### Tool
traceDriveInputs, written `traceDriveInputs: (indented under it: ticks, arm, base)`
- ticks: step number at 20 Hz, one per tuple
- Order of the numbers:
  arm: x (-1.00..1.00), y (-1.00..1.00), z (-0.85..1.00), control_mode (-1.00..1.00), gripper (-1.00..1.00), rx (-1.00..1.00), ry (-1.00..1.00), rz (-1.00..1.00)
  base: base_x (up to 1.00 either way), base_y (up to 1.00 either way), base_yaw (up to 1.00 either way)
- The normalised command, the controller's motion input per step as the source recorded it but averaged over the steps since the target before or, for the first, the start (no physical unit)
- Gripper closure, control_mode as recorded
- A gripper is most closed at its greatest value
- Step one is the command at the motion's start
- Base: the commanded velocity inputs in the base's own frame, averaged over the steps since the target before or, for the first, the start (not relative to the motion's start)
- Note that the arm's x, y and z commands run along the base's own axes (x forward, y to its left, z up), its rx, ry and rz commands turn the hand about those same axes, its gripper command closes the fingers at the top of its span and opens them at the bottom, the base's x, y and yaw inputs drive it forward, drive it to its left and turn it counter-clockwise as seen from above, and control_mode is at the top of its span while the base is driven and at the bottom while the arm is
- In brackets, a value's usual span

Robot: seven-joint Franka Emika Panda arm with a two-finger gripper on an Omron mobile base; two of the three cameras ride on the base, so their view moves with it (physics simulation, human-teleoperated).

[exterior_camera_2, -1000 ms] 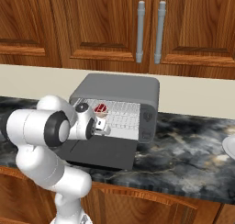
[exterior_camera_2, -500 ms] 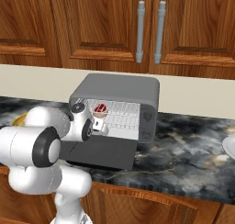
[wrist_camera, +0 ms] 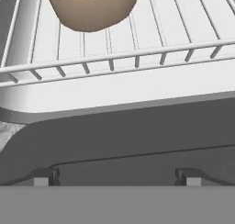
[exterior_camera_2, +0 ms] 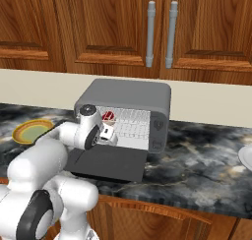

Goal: Open the toaster oven door. Place the bread on the top rack in the toaster oven and place the steak on the bottom rack.

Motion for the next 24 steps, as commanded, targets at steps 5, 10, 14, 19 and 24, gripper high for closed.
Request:
traceDriveInputs:
  ticks: [5, 10, 14, 19, 24]
  arm:
    - [-0.42, -0.33, 0.63, -1.0, -1.0, 0.12, -0.01, 0.23]
    - [-0.5, -0.39, 0.4, -1.0, -1.0, 0.03, -0.15, 0.49]
    - [-0.43, -0.39, 0.19, -1.0, -1.0, 0.07, -0.3, 0.6]
    - [-0.27, -0.43, 0.15, -1.0, -1.0, 0.23, -0.18, 0.44]
    - [-0.02, -0.38, 0.17, -1.0, -1.0, 0.27, -0.06, 0.23]
  base:
    - [0.0, 0.0, 0.0]
    - [0.0, 0.0, 0.0]
    - [0.0, 0.0, 0.0]
    - [0.0, 0.0, 0.0]
    - [0.0, 0.0, 0.0]
